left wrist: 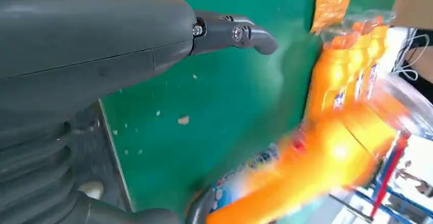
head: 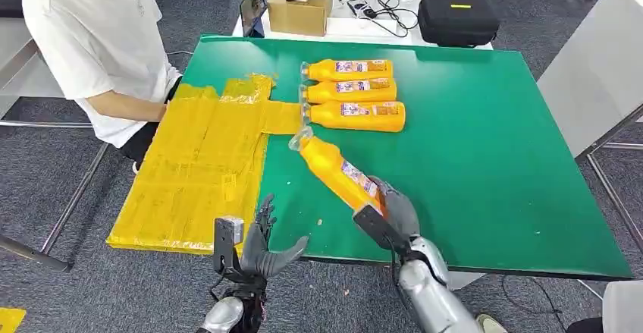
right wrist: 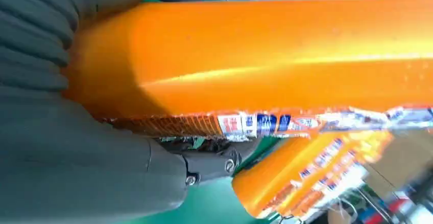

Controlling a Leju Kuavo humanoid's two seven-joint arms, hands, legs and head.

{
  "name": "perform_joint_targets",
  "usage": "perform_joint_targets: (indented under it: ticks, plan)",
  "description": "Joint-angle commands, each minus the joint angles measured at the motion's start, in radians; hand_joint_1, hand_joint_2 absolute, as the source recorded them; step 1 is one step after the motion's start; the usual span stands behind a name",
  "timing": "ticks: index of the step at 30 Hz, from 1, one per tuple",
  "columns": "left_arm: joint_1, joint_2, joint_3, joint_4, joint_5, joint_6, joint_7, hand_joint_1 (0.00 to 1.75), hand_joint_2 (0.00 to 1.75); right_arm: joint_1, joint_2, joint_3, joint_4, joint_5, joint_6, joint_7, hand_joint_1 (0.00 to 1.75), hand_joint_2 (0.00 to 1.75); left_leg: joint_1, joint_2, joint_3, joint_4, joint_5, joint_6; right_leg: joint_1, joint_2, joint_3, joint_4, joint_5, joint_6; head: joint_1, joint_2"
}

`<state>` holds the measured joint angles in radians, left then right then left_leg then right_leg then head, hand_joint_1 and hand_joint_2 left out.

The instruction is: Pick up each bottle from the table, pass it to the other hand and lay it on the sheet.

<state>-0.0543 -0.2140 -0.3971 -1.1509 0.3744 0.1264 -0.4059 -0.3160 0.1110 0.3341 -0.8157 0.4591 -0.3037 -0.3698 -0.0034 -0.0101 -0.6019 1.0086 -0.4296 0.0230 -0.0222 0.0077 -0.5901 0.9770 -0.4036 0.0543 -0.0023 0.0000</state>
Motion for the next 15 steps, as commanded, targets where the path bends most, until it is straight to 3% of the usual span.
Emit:
perform_joint_targets:
  ticks: [1,7,15]
  plan:
    - [-0.017,0.029,-0.03,-0.005,0.072,-0.05,0.0,0.0,1.75,0.072,0.008,-0.027,-0.177,-0.103,0.002,-0.043,1.75,1.75,0.001,0.001,0.0,0.0,-0.002,-0.002,0.001,0.0,0.0,0.0,-0.001,-0.002,0.0,0.0]
    - [-0.001,0.045,-0.068,-0.074,0.159,-0.164,0.003,0.0,1.75,0.093,0.013,0.133,-0.221,-0.096,0.053,-0.066,1.75,1.75,0.001,0.003,-0.001,0.001,-0.003,-0.002,0.002,0.001,-0.001,0.0,-0.002,-0.003,0.0,0.0]
    - [0.004,0.051,-0.091,-0.161,0.148,-0.167,-0.043,0.0,1.75,0.106,0.013,0.369,-0.223,-0.01,0.052,-0.109,1.75,1.75,0.002,0.004,-0.002,0.0,-0.003,-0.002,0.002,0.002,-0.002,0.0,-0.002,-0.003,0.0,0.0]
